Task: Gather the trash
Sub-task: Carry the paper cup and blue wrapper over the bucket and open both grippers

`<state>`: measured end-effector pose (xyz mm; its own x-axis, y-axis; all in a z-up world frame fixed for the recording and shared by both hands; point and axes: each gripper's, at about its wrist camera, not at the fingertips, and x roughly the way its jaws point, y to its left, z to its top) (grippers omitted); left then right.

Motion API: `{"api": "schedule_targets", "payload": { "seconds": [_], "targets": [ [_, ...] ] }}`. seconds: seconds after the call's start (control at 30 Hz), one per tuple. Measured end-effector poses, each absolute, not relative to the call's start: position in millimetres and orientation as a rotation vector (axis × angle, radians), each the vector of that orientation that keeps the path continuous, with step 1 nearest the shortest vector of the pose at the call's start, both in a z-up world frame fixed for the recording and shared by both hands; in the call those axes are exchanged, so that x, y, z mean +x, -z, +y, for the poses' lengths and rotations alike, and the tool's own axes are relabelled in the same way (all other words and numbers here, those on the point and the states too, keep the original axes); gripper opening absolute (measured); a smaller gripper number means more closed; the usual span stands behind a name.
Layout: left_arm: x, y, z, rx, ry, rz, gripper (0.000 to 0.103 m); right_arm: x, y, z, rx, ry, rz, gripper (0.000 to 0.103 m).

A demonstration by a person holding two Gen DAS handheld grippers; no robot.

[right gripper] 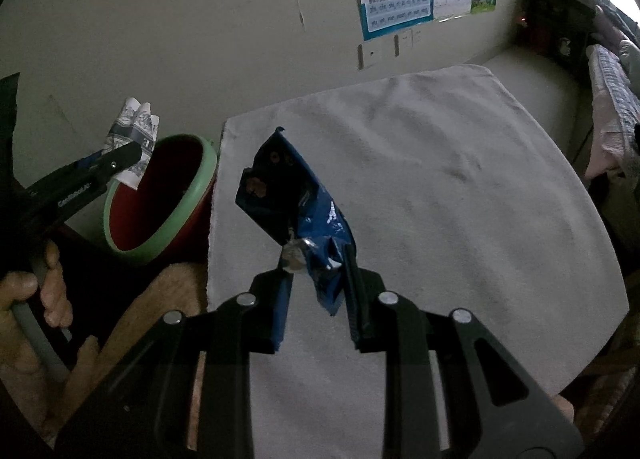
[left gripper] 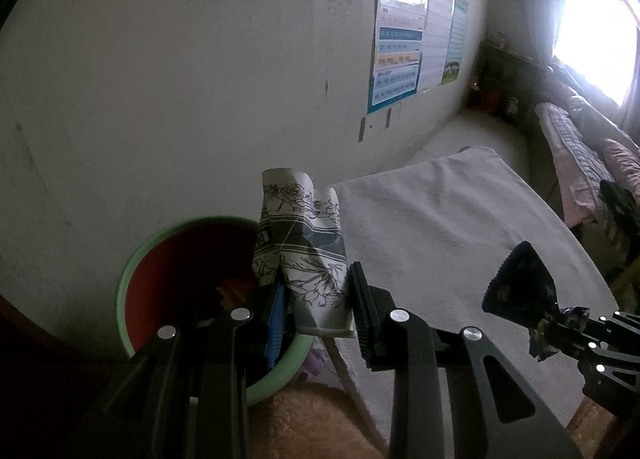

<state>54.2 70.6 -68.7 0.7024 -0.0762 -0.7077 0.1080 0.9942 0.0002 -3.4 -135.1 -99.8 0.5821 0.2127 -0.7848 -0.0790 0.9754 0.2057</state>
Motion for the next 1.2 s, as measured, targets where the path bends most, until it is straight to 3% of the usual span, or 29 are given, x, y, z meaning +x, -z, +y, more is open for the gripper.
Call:
{"api": "schedule_targets", "payload": {
  "seconds": [0.63,1.2],
  "targets": [
    [55,62,97,0.036,0.042,0.755,0.027,2,93,-117,0.152,-0.212,0.927,0.024],
    [62,78,164,-0.026,-0.065,0.781,0.028,62,82,-32,0.122,-0.364,0.932,0.024]
  ]
}}
